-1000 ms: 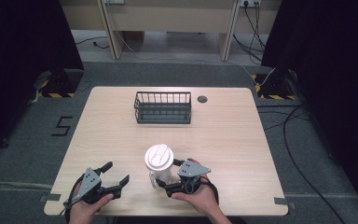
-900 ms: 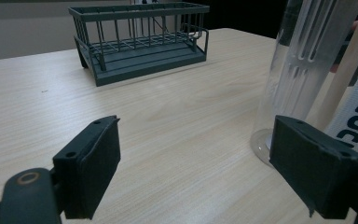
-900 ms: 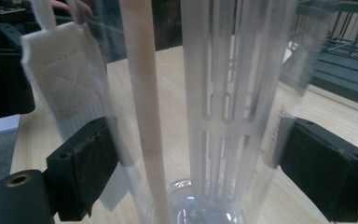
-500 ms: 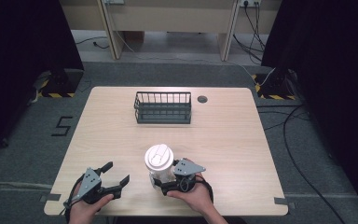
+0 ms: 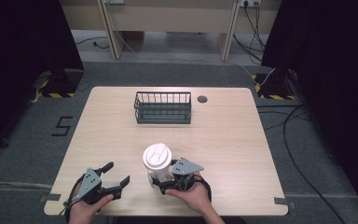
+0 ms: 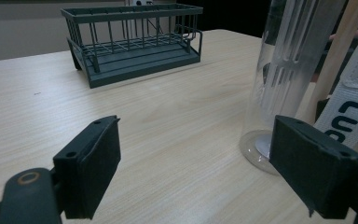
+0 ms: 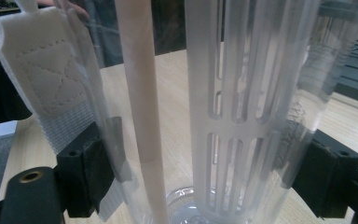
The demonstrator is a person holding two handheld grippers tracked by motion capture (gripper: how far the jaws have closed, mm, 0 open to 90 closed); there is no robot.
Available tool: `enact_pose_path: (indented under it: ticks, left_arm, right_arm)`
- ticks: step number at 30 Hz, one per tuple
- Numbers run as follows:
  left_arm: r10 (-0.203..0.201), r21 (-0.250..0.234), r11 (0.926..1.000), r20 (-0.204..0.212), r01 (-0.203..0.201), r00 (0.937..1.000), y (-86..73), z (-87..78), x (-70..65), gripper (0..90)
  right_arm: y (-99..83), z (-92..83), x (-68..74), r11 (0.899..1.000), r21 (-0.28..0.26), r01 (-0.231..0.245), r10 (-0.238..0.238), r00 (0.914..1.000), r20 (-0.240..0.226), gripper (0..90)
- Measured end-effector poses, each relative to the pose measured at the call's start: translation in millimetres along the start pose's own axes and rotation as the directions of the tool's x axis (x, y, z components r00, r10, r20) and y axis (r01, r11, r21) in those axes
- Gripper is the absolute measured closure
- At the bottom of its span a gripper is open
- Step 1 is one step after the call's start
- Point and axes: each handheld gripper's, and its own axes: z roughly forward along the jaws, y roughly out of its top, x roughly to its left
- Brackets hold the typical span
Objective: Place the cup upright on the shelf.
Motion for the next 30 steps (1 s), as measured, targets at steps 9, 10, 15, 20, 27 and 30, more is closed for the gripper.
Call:
enact_pose_path:
  ticks: [9,10,15,20,27,30]
  left_arm:
    - [-0.009,0.001,1.0,-0.006,0.009,0.9999,-0.4,0.0,0.6,15.9]
    - [-0.01,0.001,0.9999,-0.008,0.01,0.9999,-0.4,-0.1,0.7,15.9]
    - [-0.013,0.0,0.9999,-0.008,0.013,0.9999,-0.5,0.3,0.7,15.9]
    - [-0.014,0.0,0.9999,-0.007,0.014,0.9999,-0.6,0.3,0.9,15.9]
    - [-0.006,-0.001,1.0,-0.002,0.006,1.0,0.1,0.0,-0.5,15.9]
    - [-0.008,0.0,1.0,-0.002,0.008,1.0,-0.1,0.0,-0.3,15.9]
  right_arm:
    - [11.2,-5.6,0.9,1.0,-0.018,0.009,-0.009,0.9999,0.01,18.2]
    - [15.7,-8.3,-0.2,0.999,-0.028,0.017,-0.017,0.9997,0.018,18.3]
    - [22.7,-12.4,-3.4,0.999,-0.027,0.019,-0.018,0.9995,0.028,18.3]
    - [25.5,-12.6,-5.9,1.0,-0.024,0.02,-0.019,0.9993,0.033,18.3]
    - [31.6,-13.2,-11.3,0.999,-0.023,0.027,-0.025,0.9982,0.054,18.3]
    - [35.5,-14.9,-14.2,0.999,-0.021,0.03,-0.028,0.9974,0.066,18.4]
